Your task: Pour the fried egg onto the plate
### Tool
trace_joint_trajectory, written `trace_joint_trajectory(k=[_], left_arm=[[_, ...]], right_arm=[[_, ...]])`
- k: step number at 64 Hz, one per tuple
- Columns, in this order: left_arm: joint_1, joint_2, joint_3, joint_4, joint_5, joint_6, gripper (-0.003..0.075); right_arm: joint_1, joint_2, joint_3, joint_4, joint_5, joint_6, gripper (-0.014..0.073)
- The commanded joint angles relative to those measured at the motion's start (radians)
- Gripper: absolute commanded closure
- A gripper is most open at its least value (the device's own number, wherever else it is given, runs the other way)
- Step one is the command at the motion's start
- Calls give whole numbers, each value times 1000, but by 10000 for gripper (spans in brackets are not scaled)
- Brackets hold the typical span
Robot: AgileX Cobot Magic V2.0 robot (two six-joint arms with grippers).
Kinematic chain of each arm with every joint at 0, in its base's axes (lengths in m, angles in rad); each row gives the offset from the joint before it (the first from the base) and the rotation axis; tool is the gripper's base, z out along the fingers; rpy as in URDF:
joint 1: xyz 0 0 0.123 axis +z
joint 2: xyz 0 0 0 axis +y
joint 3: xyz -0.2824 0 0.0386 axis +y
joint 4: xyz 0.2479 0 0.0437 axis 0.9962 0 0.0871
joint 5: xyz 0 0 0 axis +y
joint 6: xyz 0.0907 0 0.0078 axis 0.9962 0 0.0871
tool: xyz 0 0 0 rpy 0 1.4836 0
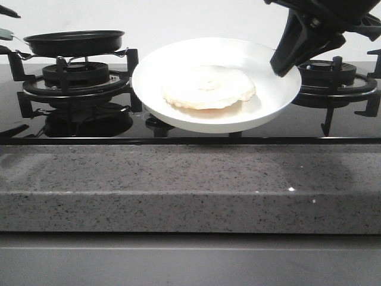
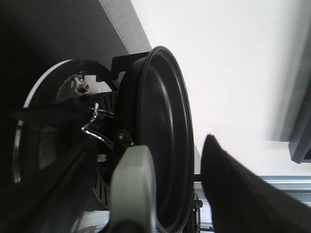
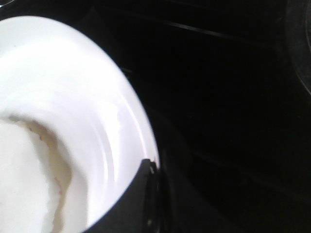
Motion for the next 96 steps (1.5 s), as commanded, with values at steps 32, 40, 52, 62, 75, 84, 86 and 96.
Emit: trace_joint_trajectory(k=[32,40,52,62,75,84,86,96], left_arm=[[121,-351,-30,369,21,-22,227],[58,-478,-30,579,-71,-97,227],[-129,-648,12,869,-208,-224,227],[-330,-774,102,1060,-294,-301,228],[-521,-883,244,1310,-348,-492,228],[-578,-922,314,1489,-353,-633,228],[-583,-926,323,1512,-351,-648,228],[-583,-928,333,1514,-349,-648,228]], right_arm=[[-3,-40,-28,35,-48,-6,661],[-3,-40,-28,35,-48,-6,661],[-3,-40,-28,35,-48,-6,661],[-3,-40,-28,35,-48,-6,661],[-3,-40,-28,35,-48,-6,661],[-3,-40,-28,36,-48,-6,661],[-3,-40,-28,36,-48,-6,661],[-3,-40,-31,36,-43,-6,661]])
